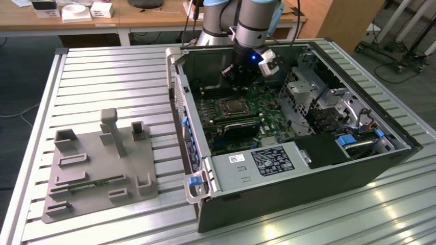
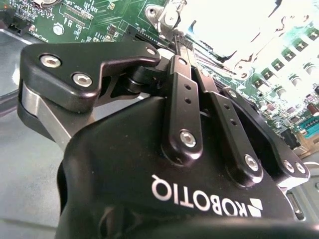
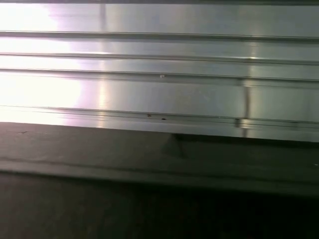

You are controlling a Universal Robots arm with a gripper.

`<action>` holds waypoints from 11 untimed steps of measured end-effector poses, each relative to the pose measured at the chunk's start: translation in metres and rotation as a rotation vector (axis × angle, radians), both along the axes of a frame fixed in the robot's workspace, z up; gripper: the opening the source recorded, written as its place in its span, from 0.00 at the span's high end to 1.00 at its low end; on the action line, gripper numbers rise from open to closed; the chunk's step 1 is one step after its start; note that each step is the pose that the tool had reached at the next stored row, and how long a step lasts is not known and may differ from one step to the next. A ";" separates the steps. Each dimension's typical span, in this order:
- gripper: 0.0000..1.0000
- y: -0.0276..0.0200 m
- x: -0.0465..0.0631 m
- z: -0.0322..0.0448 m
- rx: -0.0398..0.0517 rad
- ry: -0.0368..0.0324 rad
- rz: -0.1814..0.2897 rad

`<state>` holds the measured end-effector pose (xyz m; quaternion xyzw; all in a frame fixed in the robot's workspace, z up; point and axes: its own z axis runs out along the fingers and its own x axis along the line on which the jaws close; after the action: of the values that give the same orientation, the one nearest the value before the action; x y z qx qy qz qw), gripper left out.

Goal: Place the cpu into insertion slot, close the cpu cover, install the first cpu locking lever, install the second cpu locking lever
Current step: 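Install the first cpu locking lever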

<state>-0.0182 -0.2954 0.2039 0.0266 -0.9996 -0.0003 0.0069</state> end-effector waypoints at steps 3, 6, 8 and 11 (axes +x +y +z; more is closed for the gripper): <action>0.90 0.0000 -0.001 0.0020 0.0026 0.0000 0.000; 0.90 0.0000 -0.004 0.0027 0.0047 -0.0001 0.000; 0.90 0.0000 -0.007 0.0028 0.0054 0.0000 0.000; 0.90 0.0000 -0.010 0.0028 0.0064 -0.0003 0.000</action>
<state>-0.0283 -0.2954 0.2067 0.0266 -0.9996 -0.0035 0.0066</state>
